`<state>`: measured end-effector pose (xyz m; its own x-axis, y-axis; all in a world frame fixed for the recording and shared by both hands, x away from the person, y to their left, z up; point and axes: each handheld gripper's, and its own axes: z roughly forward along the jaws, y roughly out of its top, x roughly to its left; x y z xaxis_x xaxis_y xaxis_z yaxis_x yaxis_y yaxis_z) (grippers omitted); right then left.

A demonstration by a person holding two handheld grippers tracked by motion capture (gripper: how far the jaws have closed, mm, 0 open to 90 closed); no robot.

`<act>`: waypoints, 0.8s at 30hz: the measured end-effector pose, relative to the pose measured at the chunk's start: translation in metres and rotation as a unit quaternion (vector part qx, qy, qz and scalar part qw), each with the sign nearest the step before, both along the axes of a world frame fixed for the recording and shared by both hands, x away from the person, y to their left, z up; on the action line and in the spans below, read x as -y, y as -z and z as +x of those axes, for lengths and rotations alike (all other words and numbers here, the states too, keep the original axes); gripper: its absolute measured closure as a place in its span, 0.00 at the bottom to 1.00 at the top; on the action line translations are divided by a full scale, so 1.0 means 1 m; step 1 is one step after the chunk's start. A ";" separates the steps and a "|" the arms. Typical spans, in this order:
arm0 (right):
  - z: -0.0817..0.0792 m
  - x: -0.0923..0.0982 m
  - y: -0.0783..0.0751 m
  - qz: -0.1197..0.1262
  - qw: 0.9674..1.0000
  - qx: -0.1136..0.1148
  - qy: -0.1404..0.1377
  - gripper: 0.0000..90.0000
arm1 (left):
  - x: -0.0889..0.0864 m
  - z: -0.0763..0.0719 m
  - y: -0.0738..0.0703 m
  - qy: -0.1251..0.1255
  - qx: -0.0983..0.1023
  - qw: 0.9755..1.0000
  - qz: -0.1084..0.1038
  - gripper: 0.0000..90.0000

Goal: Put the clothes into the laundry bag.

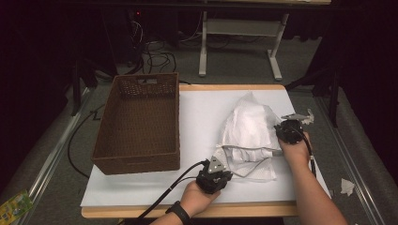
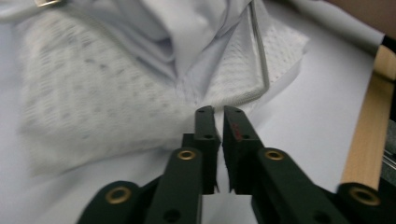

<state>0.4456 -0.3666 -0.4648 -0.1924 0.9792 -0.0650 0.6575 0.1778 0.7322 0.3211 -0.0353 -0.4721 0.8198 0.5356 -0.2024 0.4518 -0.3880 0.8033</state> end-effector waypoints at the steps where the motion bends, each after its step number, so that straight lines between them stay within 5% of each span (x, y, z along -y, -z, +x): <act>1: -0.004 0.001 -0.002 0.004 1.000 0.003 -0.005 0.89 | -0.004 0.001 -0.003 -0.004 0.009 1.000 -0.005 0.83; 5: -0.037 0.007 -0.018 0.030 0.999 0.033 -0.013 0.79 | -0.023 0.009 -0.012 -0.061 0.054 0.997 -0.011 0.69; 9: -0.081 0.006 -0.032 0.059 0.997 0.056 -0.019 0.72 | -0.027 0.020 -0.007 -0.106 0.084 0.991 0.018 0.59; 13: -0.123 0.003 -0.030 0.084 0.994 0.059 -0.022 0.69 | -0.023 0.036 -0.003 -0.119 0.068 0.990 0.018 0.52; 16: -0.141 -0.003 -0.019 0.110 0.993 0.024 -0.039 0.64 | -0.021 0.045 0.000 -0.126 0.054 0.990 0.025 0.52; 18: -0.142 -0.013 -0.012 0.123 0.991 0.001 -0.057 0.59 | -0.021 0.048 0.005 -0.131 0.044 0.989 0.046 0.63; 20: -0.137 -0.027 -0.001 0.111 0.991 -0.024 -0.077 0.58 | -0.022 0.052 0.009 -0.135 0.024 0.989 0.047 0.83; 22: -0.132 -0.039 0.008 0.095 0.991 -0.045 -0.085 0.64 | -0.022 0.051 0.008 -0.129 0.029 0.990 0.049 0.97; 24: -0.132 -0.047 0.008 0.045 0.995 -0.040 -0.083 0.96 | -0.022 0.050 0.008 -0.126 0.028 0.990 0.052 0.99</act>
